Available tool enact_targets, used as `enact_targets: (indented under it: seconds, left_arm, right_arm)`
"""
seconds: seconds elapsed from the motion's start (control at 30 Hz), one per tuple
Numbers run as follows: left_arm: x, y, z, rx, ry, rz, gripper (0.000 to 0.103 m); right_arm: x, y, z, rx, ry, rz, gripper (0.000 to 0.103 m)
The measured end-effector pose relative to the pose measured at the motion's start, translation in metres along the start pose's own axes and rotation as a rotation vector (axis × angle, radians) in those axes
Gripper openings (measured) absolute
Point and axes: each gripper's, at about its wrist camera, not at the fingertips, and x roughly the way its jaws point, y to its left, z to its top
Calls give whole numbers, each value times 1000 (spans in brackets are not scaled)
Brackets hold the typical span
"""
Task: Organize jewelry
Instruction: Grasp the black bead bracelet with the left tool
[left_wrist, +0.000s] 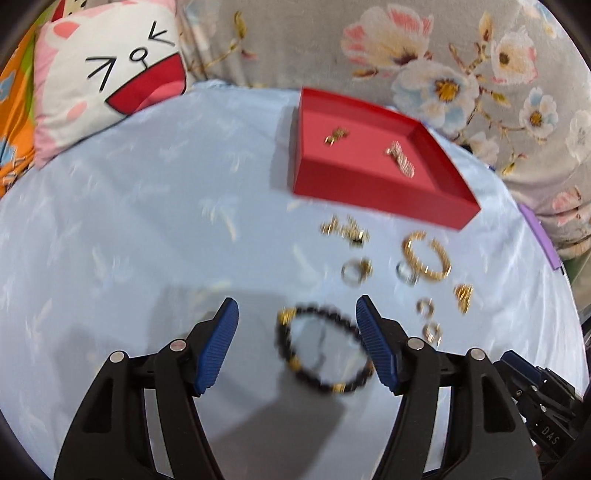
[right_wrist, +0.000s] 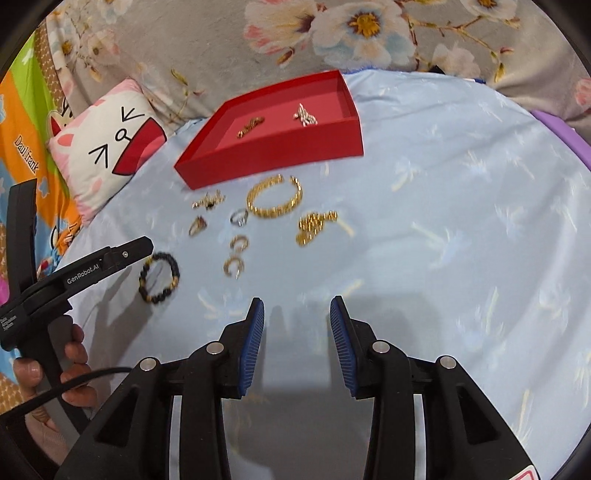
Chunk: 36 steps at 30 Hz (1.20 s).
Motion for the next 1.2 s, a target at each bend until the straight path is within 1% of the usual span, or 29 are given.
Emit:
enact_targets:
  seconds: [0.07, 0.2, 0.23, 0.27, 0.43, 0.47, 0.5, 0.53, 0.57, 0.6, 0.67, 0.87, 1.07, 1.2]
  left_arm:
    - [0, -2, -8, 16, -2, 34, 64]
    - [2, -5, -14, 43, -8, 61, 64]
    - [3, -5, -14, 44, -7, 68, 62]
    - [5, -4, -15, 41, 6, 63, 58]
    - [6, -5, -15, 44, 8, 62, 49]
    - [6, -6, -15, 48, 9, 59, 43]
    - [6, -6, -15, 49, 9, 61, 40]
    - [6, -6, -15, 50, 10, 50, 29]
    - [7, -6, -14, 47, 11, 41, 15]
    - [8, -5, -14, 43, 13, 38, 10]
    - [8, -4, -14, 36, 16, 16, 8]
    - [4, -3, -14, 28, 12, -1, 7]
    - [-13, -5, -2, 20, -32, -28, 7]
    - [-21, -4, 7, 19, -61, -40, 7]
  right_arm:
    - [0, -3, -4, 22, 7, 7, 37]
    - [-4, -1, -8, 13, -8, -7, 37]
    - [-5, 1, -8, 5, -12, -13, 37]
    - [-5, 2, -7, 0, -17, -15, 37]
    - [-4, 3, -7, 7, -16, -9, 37]
    - [-4, 2, -7, 9, -16, -8, 37]
    - [-4, 2, -7, 10, -16, -7, 37]
    - [-4, 2, -6, 11, -16, -7, 37]
    - [-4, 2, -6, 10, -16, -6, 37]
    - [-4, 2, -6, 9, -16, -7, 37]
    - [-4, 2, -6, 8, -18, -8, 37]
    - [1, 6, 8, -7, -23, -8, 37]
    - [17, 12, 35, -34, -37, 4, 37]
    - [37, 20, 58, -57, -31, 5, 37]
